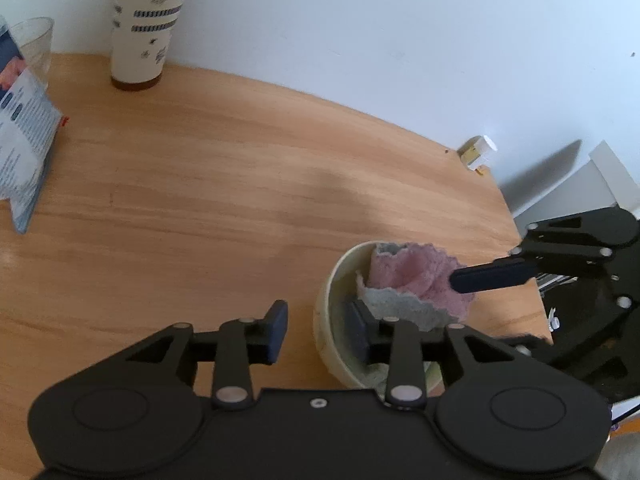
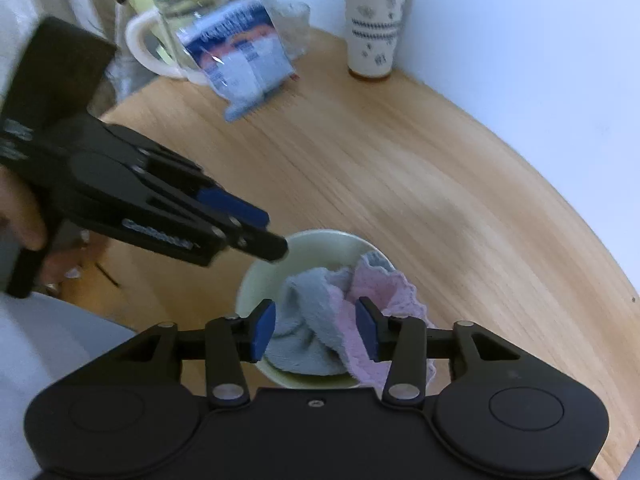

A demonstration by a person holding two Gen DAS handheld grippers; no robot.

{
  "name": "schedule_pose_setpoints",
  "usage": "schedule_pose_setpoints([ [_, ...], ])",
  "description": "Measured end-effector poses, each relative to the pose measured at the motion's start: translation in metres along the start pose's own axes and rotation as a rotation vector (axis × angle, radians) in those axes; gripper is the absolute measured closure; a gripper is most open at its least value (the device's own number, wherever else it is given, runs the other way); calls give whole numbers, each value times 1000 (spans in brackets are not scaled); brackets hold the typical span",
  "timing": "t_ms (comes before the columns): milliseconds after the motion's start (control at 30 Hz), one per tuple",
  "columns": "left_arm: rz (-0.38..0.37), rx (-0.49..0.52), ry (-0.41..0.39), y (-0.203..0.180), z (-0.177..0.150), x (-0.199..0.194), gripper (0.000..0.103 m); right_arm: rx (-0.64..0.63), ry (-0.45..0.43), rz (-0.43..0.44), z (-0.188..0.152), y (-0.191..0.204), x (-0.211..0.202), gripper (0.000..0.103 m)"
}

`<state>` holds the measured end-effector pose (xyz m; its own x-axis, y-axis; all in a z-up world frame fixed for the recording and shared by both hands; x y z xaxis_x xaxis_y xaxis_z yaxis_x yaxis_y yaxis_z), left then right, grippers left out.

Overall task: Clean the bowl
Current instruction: 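Regrip the grey and pink cloths with the right gripper inside the bowl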

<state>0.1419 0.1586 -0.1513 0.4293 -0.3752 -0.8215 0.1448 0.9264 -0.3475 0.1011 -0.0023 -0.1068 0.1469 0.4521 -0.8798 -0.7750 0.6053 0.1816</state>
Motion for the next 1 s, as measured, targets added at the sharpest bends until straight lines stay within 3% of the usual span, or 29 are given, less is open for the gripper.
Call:
schedule_pose_setpoints([
  [233, 10, 4, 15, -3, 0, 1, 69, -105, 98, -65, -5, -5, 38, 40],
  [367, -15, 4, 44, -5, -1, 5, 69, -101, 141, -56, -2, -7, 59, 41],
  [467, -32, 14, 47, -7, -1, 6, 70, -133, 166, -77, -4, -1, 70, 47],
  [500, -38, 24, 45, -9, -1, 5, 73, -129, 182, -71, -5, 0, 75, 55],
  [600, -38, 46, 40, -13, 0, 5, 76, -71, 192, -47, -7, -7, 79, 63],
  [700, -26, 72, 28, -16, 1, 5, 83, -25, 172, -48, -9, -12, 80, 68],
  [800, -17, 62, 28, -14, 2, 4, 90, -32, 147, -61, -11, -9, 77, 85],
  [1000, -24, 62, 23, -12, 4, 3, 93, 100, -50, -12, -9, -11, 36, 86],
])
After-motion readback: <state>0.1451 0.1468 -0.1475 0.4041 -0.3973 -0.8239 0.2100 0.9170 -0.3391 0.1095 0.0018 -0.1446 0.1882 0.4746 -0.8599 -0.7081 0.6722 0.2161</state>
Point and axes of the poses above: each gripper's, at about its wrist camera, not at the fingertips, and x roughly the way its jaws point, y to its left, z to its top, the point moved 3 cm from there along x, roughly the way its jaws point, and after that the axes turned 7 degrees about z, right-handed, at the moved point
